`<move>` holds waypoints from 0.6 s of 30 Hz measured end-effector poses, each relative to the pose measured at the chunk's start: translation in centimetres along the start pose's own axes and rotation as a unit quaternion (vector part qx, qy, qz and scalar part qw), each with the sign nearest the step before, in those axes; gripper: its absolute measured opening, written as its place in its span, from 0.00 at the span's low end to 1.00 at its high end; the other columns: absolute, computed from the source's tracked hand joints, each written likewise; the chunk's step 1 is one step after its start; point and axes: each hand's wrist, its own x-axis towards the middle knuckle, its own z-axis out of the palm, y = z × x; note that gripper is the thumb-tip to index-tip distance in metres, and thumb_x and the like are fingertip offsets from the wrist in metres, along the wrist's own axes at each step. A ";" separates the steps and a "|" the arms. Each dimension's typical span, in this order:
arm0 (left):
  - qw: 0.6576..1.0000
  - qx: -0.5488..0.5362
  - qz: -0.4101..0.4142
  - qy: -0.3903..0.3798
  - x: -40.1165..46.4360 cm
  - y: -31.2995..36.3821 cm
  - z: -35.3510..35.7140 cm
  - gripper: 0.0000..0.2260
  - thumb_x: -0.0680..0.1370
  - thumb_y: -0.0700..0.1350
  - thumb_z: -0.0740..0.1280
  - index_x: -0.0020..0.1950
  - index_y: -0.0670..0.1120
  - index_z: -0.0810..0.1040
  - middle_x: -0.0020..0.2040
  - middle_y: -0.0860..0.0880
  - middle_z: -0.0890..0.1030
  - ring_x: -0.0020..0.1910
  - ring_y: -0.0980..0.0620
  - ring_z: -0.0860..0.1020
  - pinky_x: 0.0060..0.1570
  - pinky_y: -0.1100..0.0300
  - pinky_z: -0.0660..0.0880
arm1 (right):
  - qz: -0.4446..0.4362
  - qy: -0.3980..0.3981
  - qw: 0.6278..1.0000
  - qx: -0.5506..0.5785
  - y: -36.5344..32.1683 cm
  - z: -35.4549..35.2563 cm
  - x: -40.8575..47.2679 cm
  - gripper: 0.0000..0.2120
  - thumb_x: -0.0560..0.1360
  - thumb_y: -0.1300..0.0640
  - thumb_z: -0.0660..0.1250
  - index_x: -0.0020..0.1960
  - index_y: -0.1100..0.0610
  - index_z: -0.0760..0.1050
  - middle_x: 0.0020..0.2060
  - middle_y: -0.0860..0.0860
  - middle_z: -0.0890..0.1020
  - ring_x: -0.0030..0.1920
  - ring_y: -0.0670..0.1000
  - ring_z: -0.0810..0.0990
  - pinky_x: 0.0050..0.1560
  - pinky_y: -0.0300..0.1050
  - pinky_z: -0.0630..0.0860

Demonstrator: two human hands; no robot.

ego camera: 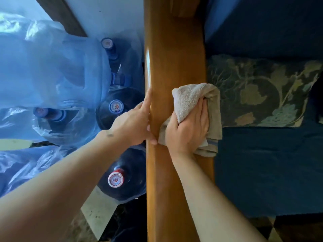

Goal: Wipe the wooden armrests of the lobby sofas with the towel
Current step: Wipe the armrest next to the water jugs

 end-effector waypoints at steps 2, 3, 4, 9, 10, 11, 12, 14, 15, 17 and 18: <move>0.999 0.030 -0.017 -0.017 0.2 0.3 -0.2 0.72 0.59 0.55 0.85 0.78 0.58 0.26 0.82 0.53 0.62 0.68 0.44 0.77 0.52 0.48 0.77 | -0.014 -0.009 1.000 -0.022 -1.0 1.6 2.9 0.29 0.81 0.47 0.60 0.77 0.62 0.66 0.75 0.58 0.72 0.76 0.58 0.69 0.75 0.58 0.67; 0.999 0.035 -0.024 -0.022 0.3 0.5 -0.3 0.72 0.59 0.54 0.85 0.78 0.58 0.26 0.83 0.54 0.59 0.69 0.45 0.76 0.53 0.49 0.77 | -0.024 -0.017 0.999 -0.026 -1.6 2.5 4.4 0.30 0.81 0.46 0.59 0.77 0.61 0.66 0.75 0.58 0.72 0.76 0.58 0.69 0.75 0.58 0.67; 0.999 0.037 -0.032 -0.022 0.4 0.7 -0.5 0.72 0.59 0.53 0.85 0.78 0.57 0.26 0.83 0.55 0.56 0.70 0.45 0.75 0.54 0.49 0.78 | -0.035 -0.026 0.999 -0.025 -2.2 3.3 6.0 0.31 0.80 0.45 0.58 0.78 0.61 0.66 0.75 0.58 0.72 0.76 0.58 0.69 0.75 0.58 0.66; 0.995 0.070 -0.060 -0.029 0.8 1.7 -0.8 0.73 0.60 0.51 0.85 0.77 0.52 0.23 0.84 0.50 0.52 0.71 0.43 0.73 0.61 0.48 0.76 | -0.123 -0.066 0.990 -0.037 -5.1 6.9 13.1 0.32 0.78 0.43 0.60 0.77 0.58 0.66 0.75 0.57 0.72 0.76 0.58 0.68 0.76 0.58 0.64; 0.994 0.079 -0.064 -0.030 0.7 1.8 -0.7 0.73 0.61 0.51 0.84 0.77 0.51 0.23 0.84 0.50 0.53 0.70 0.44 0.73 0.61 0.49 0.75 | -0.137 -0.079 0.986 -0.043 -5.7 7.5 14.4 0.32 0.78 0.42 0.59 0.78 0.56 0.66 0.76 0.56 0.71 0.76 0.58 0.67 0.76 0.58 0.63; 0.994 0.088 -0.065 -0.030 0.4 1.9 -0.7 0.73 0.61 0.52 0.84 0.77 0.50 0.23 0.84 0.50 0.54 0.70 0.44 0.73 0.61 0.49 0.74 | -0.149 -0.088 0.984 -0.047 -6.2 8.1 15.6 0.32 0.78 0.42 0.59 0.78 0.55 0.66 0.76 0.55 0.71 0.77 0.57 0.67 0.77 0.58 0.62; 0.993 0.089 -0.067 -0.026 0.5 2.0 -0.7 0.73 0.61 0.52 0.84 0.77 0.50 0.23 0.84 0.50 0.56 0.69 0.44 0.73 0.61 0.50 0.74 | -0.160 -0.096 0.981 -0.044 -6.9 8.9 17.1 0.31 0.77 0.42 0.59 0.77 0.54 0.66 0.76 0.55 0.71 0.76 0.57 0.67 0.77 0.57 0.62; 0.994 0.082 -0.069 -0.016 0.4 2.1 -0.6 0.72 0.62 0.51 0.84 0.77 0.51 0.22 0.83 0.51 0.58 0.68 0.44 0.74 0.61 0.49 0.73 | -0.169 -0.103 0.979 -0.039 -7.8 10.0 19.2 0.30 0.76 0.43 0.59 0.76 0.53 0.69 0.74 0.54 0.73 0.74 0.57 0.69 0.76 0.56 0.63; 0.994 0.079 -0.071 -0.012 0.4 2.2 -0.7 0.72 0.62 0.50 0.83 0.77 0.51 0.22 0.82 0.51 0.60 0.67 0.44 0.74 0.61 0.49 0.73 | -0.170 -0.102 0.979 -0.038 -8.0 10.4 19.8 0.29 0.76 0.43 0.60 0.75 0.52 0.70 0.73 0.54 0.74 0.73 0.57 0.70 0.75 0.55 0.63; 0.994 0.078 -0.077 -0.017 0.4 2.3 -0.9 0.71 0.63 0.49 0.83 0.77 0.51 0.22 0.81 0.51 0.63 0.66 0.44 0.74 0.60 0.49 0.74 | -0.173 -0.101 0.979 -0.042 -8.2 10.5 20.1 0.29 0.75 0.43 0.60 0.74 0.52 0.72 0.72 0.55 0.74 0.73 0.57 0.71 0.74 0.55 0.64; 0.994 0.077 -0.079 -0.017 0.4 2.4 -0.8 0.71 0.63 0.48 0.83 0.77 0.51 0.23 0.79 0.52 0.65 0.65 0.44 0.75 0.58 0.49 0.74 | -0.174 -0.101 0.979 -0.043 -8.1 10.5 20.0 0.28 0.75 0.44 0.61 0.73 0.52 0.72 0.72 0.54 0.75 0.73 0.57 0.71 0.74 0.55 0.64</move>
